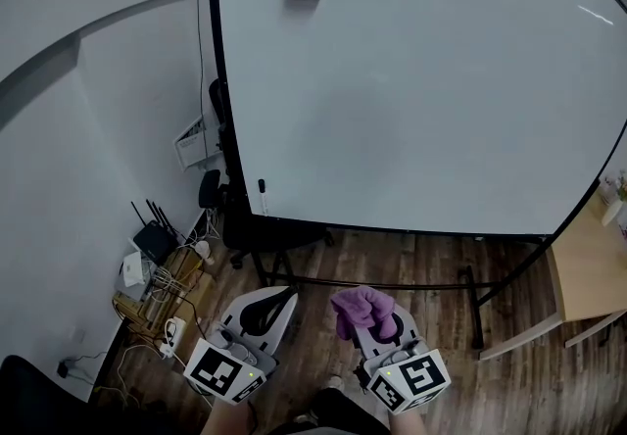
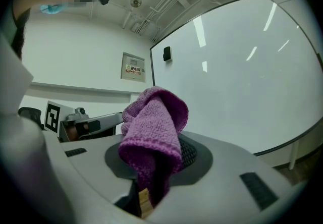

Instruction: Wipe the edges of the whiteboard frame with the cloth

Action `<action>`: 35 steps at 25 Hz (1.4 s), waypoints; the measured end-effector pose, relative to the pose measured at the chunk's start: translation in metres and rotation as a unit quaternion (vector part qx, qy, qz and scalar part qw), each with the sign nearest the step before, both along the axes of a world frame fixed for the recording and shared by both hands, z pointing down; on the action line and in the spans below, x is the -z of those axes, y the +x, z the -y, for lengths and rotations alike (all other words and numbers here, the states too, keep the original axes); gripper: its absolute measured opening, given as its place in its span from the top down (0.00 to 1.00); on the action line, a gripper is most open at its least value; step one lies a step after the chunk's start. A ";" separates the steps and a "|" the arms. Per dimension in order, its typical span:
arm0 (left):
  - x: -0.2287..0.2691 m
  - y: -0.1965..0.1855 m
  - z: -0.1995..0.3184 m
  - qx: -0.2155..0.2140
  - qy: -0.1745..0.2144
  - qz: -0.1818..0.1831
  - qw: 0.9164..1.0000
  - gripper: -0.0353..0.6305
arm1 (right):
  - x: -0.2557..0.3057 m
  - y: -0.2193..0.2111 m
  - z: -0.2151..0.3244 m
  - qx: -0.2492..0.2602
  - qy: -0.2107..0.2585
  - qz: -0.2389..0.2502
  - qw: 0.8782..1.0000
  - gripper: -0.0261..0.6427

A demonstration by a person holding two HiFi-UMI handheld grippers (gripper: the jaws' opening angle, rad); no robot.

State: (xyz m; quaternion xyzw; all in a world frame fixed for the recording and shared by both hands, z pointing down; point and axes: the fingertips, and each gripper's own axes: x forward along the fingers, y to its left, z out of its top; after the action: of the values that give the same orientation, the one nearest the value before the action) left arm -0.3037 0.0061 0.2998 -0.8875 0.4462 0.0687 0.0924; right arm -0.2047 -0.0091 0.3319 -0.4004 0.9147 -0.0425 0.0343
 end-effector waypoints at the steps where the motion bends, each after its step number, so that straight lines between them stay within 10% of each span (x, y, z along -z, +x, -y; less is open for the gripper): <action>1: 0.002 -0.002 0.006 0.002 0.003 0.002 1.000 0.92 | 0.002 -0.003 0.007 0.003 0.002 0.000 1.000 0.83; 21: 0.001 -0.052 0.104 0.080 0.016 -0.004 0.997 0.92 | -0.006 -0.067 0.121 0.090 0.003 -0.020 0.996 0.82; 35: -0.001 -0.112 0.147 0.025 0.006 0.008 1.000 0.92 | -0.026 -0.138 0.161 0.047 -0.025 -0.013 0.999 0.82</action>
State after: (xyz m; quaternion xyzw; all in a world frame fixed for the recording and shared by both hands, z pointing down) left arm -0.4152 -0.1405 0.3004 -0.8761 0.4670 0.0617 0.1028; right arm -0.3424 -0.1697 0.3578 -0.3587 0.9314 -0.0619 0.0106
